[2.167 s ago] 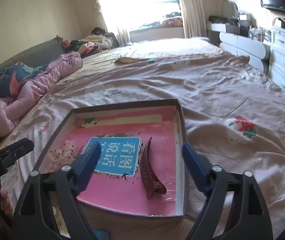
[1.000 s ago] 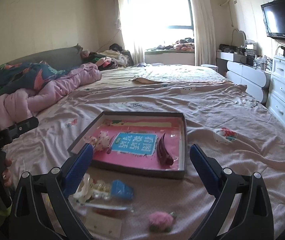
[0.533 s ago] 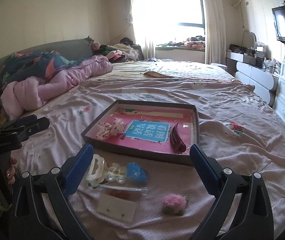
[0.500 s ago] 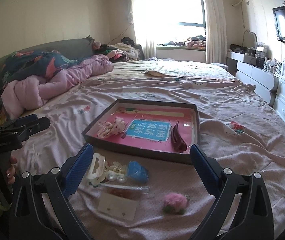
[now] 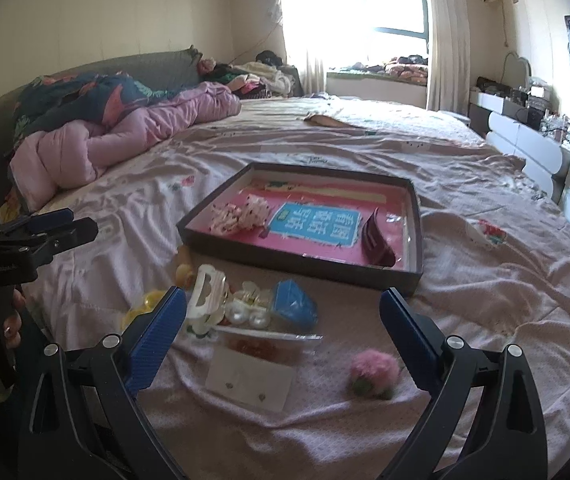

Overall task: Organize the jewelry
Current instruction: 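Grasp the yellow ring bag with the left tool while the right tool grasps the red earring bag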

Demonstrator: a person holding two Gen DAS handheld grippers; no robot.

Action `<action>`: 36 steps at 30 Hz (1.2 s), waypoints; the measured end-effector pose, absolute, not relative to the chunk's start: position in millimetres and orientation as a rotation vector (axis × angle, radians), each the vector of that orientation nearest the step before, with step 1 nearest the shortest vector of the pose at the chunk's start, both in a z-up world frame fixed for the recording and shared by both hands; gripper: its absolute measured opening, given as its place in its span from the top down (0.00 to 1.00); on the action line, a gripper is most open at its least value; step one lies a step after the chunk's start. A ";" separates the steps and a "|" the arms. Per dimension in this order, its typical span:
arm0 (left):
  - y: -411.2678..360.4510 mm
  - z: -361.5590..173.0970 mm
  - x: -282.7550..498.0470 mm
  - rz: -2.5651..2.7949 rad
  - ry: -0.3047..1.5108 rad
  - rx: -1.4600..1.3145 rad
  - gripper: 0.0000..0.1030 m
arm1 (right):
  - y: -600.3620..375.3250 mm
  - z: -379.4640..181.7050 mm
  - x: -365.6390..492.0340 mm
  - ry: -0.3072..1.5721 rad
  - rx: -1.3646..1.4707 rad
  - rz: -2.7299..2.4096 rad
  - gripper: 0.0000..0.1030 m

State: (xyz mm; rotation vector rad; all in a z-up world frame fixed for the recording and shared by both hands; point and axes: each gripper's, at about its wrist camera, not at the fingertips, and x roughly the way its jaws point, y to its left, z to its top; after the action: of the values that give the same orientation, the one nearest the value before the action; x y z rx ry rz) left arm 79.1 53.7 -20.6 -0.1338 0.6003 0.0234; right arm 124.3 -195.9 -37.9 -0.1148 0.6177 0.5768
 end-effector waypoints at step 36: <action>18.7 -97.2 96.2 -0.163 0.882 -0.131 0.27 | -159.5 -100.1 168.1 0.867 -0.103 0.640 0.17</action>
State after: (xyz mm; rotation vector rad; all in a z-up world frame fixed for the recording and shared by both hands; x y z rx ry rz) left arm 96.2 18.7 -97.2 -0.1312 0.8822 -0.1633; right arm 168.1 -159.5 -100.1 -0.1028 0.8672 0.6401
